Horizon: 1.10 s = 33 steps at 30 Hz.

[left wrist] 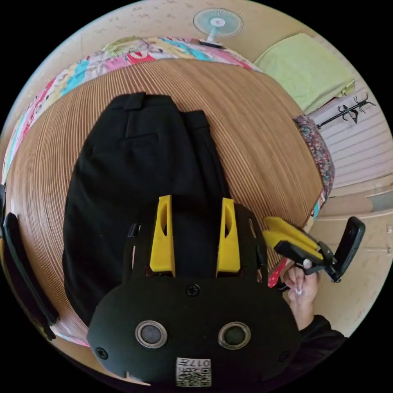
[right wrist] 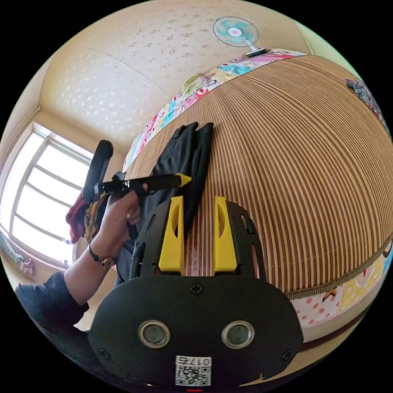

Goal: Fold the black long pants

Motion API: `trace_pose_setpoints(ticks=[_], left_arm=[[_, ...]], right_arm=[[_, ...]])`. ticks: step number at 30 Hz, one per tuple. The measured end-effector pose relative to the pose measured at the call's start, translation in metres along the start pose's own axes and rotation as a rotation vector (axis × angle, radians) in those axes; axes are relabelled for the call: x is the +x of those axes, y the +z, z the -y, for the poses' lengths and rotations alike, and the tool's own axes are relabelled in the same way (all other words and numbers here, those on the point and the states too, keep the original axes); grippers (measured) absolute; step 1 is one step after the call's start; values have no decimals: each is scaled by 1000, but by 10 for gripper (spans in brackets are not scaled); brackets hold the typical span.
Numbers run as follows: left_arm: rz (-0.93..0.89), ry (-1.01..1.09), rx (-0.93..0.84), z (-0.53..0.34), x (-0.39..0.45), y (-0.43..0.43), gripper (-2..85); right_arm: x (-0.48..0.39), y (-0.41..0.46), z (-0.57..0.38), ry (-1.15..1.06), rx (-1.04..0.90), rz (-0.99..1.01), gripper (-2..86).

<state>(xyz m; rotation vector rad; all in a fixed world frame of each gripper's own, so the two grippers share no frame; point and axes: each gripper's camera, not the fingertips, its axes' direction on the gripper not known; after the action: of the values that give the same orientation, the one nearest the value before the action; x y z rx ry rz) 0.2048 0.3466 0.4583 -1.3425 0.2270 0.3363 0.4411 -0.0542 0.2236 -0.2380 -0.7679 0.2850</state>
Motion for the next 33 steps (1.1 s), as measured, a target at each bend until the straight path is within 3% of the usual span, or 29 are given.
trace_pose_setpoints(ticks=[2,5,10,14,20,22,24,25,27,29,33], left_arm=[[75,4,47,-12,5,0,111],[23,-13,108,-36,-5,-10,68],[-451,-168,350,-106,-81,-70,53],[-557,-149,536,-161,-112,-143,52],[-497,-26,768,-269,-134,-281,6],[-575,-11,1064,-337,-149,-349,-5],[-462,-51,1152,-373,-156,-400,-7],[-338,-48,1166,-389,-156,-428,-7],[-270,-14,1125,-403,-155,-454,-4],[-302,11,1034,-409,-152,-460,5],[-368,103,839,-403,-127,-411,111]], right_arm=[[-1,14,10,44,26,-16,121],[-7,41,16,63,34,-18,128],[-43,88,3,-3,-19,-37,107],[-70,104,-17,-7,-79,-114,51],[-114,-15,-90,-7,245,218,33],[-144,-79,-130,-54,359,284,28],[-175,-120,-164,-122,441,231,26],[-192,-143,-188,-170,502,229,26],[-213,-169,-216,-251,556,289,25],[-233,-194,-242,-343,600,346,24],[-268,-240,-287,-575,671,527,24]])
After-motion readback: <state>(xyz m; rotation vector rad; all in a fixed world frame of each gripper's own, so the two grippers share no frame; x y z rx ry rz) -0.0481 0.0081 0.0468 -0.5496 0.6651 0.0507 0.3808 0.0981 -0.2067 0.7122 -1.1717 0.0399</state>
